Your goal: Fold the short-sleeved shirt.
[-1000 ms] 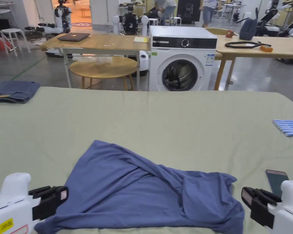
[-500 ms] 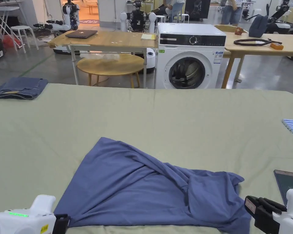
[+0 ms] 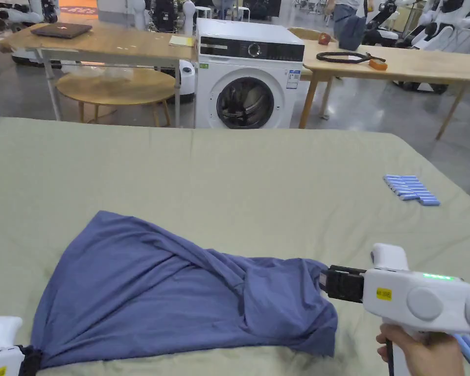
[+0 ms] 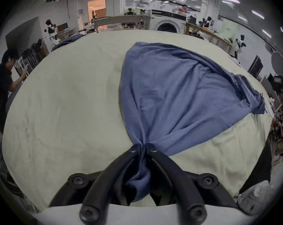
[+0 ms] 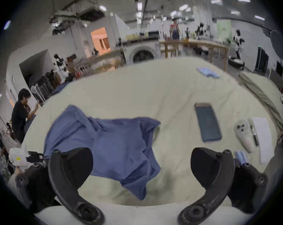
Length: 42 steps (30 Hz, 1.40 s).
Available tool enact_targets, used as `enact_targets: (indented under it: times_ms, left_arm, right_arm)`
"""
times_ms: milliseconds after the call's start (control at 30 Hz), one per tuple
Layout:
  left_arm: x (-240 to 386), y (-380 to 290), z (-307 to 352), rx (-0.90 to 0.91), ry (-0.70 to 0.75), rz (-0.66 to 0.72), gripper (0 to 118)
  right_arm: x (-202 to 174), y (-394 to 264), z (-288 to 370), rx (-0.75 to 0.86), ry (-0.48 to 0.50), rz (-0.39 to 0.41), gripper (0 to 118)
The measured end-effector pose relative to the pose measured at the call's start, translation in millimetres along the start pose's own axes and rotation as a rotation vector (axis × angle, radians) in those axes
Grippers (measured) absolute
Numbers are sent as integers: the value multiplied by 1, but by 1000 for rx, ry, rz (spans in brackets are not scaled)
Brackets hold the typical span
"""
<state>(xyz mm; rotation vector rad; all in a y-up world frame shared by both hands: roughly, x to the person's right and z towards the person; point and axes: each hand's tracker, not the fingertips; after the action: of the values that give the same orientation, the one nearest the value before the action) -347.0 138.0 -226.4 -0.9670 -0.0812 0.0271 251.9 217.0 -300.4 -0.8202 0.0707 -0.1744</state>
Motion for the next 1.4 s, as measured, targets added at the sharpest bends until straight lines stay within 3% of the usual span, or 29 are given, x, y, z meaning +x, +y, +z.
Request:
enact_targets:
  times_ms: [67,100,133,200,267,300,567,733,833,1000,1400]
  left_arm:
    - [-4,-1,-6,-2,3,-3,0]
    - [-4,-1,-6,-3,5,-3,0]
    - [-3,0,-5,-4,6,-2,0]
    - [0,-1,-1,-6,6,5,0]
    - [-2,0,-3,-10,0,23,0]
    - [-5,1,-5,-12,-2,26,0]
    - [-13,13,15,9,-6,34,0]
    - [-20,57,52,61,-40,64,0]
    - [-29,103,76,132,-52,63,0]
    - [-33,212,104,212,18,10,0]
    - [-41,460,114,301,156,-28,0]
  right_arm:
    - [9,-2,-41,-126,-8,-12,109]
    - [11,-7,-54,-182,-37,-22,96]
    - [8,-12,-58,-197,-41,-29,74]
    - [10,-21,-66,-201,-39,-12,47]
    - [0,-28,-53,-203,-45,-7,6]
    - [0,-29,-51,-210,-21,-12,0]
    - [-16,-6,-6,-130,30,21,0]
    - [-29,30,23,-61,41,82,0]
    - [-41,70,37,-7,50,113,0]
    - [-71,154,38,105,-26,223,0]
    - [-148,384,23,340,-162,282,0]
